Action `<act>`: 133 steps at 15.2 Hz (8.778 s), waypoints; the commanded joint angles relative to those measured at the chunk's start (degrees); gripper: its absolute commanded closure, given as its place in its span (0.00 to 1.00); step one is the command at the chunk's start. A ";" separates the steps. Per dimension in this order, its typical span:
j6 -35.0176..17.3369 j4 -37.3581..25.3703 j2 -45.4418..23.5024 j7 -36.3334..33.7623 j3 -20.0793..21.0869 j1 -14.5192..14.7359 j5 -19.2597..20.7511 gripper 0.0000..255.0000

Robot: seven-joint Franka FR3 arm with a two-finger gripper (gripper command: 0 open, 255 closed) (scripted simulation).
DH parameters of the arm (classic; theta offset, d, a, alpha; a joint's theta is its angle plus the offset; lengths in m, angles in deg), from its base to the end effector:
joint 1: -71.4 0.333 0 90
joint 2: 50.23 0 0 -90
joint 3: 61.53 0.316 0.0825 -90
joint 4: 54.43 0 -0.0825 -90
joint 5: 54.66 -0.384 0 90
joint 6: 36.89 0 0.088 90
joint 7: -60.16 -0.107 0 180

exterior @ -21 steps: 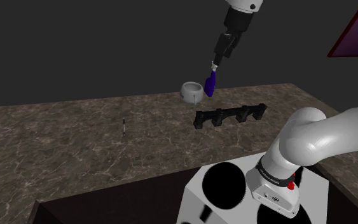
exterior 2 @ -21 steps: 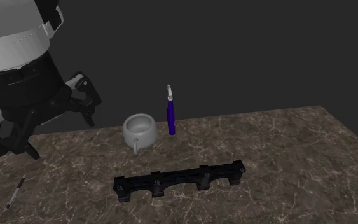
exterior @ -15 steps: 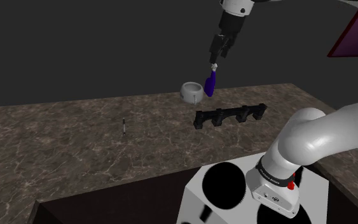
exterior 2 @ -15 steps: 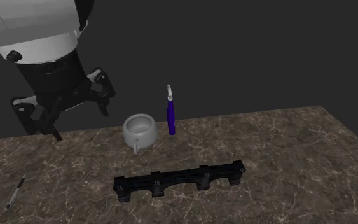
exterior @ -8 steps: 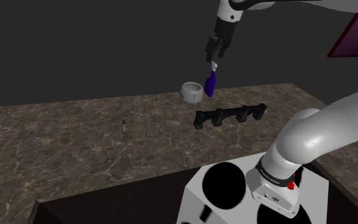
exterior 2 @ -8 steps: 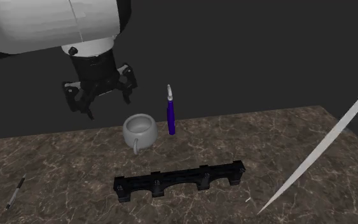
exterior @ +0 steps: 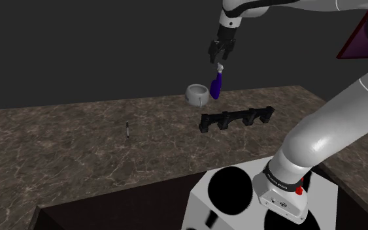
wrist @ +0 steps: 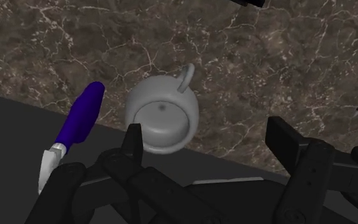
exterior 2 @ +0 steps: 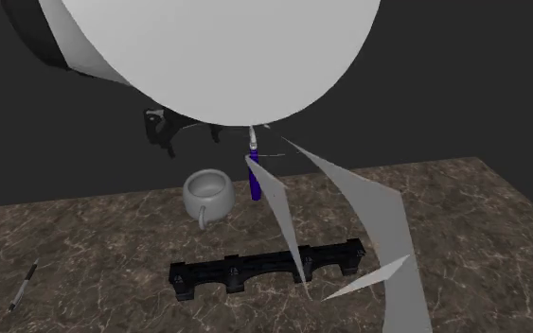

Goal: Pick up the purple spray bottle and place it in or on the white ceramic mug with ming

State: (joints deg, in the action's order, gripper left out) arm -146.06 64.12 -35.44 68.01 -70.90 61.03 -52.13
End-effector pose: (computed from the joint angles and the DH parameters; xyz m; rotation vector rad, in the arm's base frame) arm 0.4582 -0.1745 0.5483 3.1019 -0.2979 0.1381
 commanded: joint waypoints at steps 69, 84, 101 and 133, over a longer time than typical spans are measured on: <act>13.26 -43.94 -34.87 4.80 -8.99 -11.18 -9.08 1.00; 25.82 -55.68 -33.73 -3.72 -6.86 -5.83 -7.80 1.00; 21.12 -46.60 -29.11 -10.71 -4.81 0.10 -5.74 1.00; 4.24 -26.66 -25.97 -10.99 -4.54 1.06 -4.98 0.00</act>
State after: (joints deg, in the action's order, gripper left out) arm -141.82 37.44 -61.40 57.02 -75.44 62.10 -57.11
